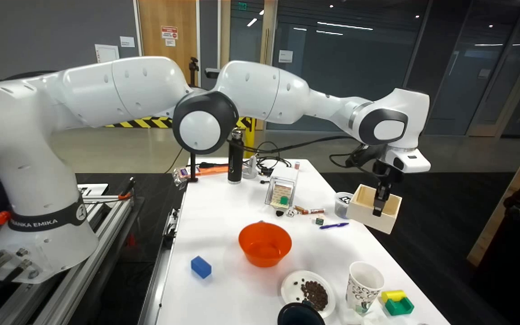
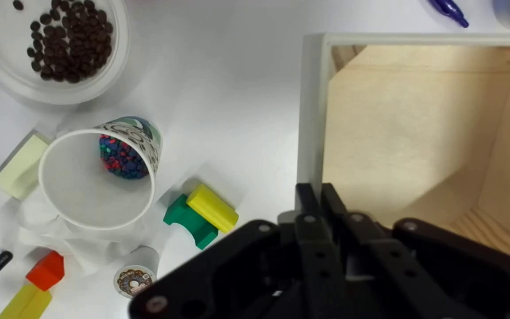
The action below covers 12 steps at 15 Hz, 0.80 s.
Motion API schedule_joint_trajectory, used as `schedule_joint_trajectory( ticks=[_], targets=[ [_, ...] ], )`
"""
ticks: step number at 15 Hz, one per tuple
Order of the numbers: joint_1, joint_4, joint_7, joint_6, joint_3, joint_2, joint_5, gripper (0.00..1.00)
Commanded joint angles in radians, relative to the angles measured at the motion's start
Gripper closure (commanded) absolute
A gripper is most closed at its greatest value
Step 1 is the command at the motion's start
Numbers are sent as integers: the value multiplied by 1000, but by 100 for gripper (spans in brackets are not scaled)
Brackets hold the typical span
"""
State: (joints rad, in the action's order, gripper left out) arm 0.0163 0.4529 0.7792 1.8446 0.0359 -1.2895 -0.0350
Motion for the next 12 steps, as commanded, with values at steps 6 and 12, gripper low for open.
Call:
schedule_joint_trajectory(
  ticks=[6,12],
  targets=[
    [-9,-15,-63,14,7,-12,-3,94],
    [-5,-15,-138,-14,51,-19,44,98]
  ],
)
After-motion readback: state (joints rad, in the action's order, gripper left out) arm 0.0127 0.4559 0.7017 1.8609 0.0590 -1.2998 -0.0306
